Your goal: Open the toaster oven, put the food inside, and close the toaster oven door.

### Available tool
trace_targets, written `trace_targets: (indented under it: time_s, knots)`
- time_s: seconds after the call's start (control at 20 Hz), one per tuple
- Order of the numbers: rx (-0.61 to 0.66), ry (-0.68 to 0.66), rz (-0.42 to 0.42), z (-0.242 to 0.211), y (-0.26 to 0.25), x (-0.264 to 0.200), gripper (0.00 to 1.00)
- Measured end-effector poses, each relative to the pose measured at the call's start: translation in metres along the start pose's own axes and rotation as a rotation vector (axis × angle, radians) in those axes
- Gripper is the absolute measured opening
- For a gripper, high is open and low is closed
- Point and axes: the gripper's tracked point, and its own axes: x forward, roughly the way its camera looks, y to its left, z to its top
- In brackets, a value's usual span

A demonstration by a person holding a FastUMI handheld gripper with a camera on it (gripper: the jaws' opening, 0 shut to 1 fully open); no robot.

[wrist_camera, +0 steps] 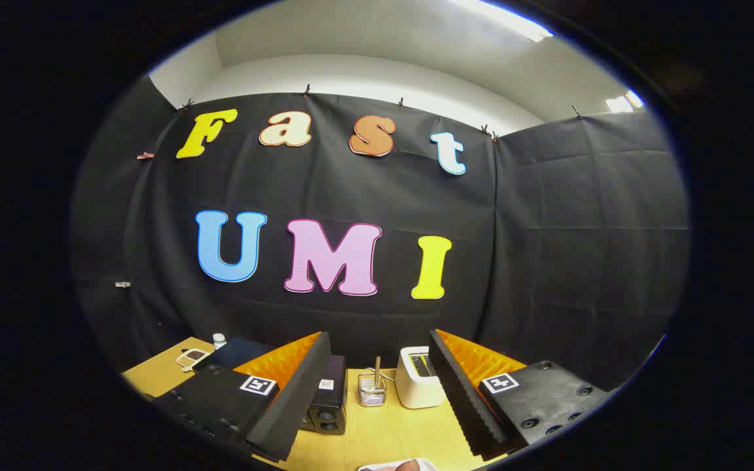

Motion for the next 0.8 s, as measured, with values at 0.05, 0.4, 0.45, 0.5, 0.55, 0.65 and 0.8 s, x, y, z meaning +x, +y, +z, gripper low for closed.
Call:
trace_targets:
  time_s: [0.05,0.4,0.45,0.5,0.55,0.65,0.8]
  knots:
    - [0.005,-0.003,-0.002,0.001,-0.001,-0.001,0.98]
    - [0.017,-0.001,0.008,0.003,0.003,-0.008,0.98]
    - [0.017,-0.003,0.011,0.004,0.003,-0.009,0.98]
    - [0.015,-0.004,0.012,0.004,0.004,-0.01,0.98]
    - [0.014,-0.005,0.015,0.004,0.004,-0.01,0.98]
    - [0.019,-0.007,0.023,0.005,0.007,-0.013,0.98]
    - [0.033,-0.004,0.037,0.004,0.015,-0.015,0.98]
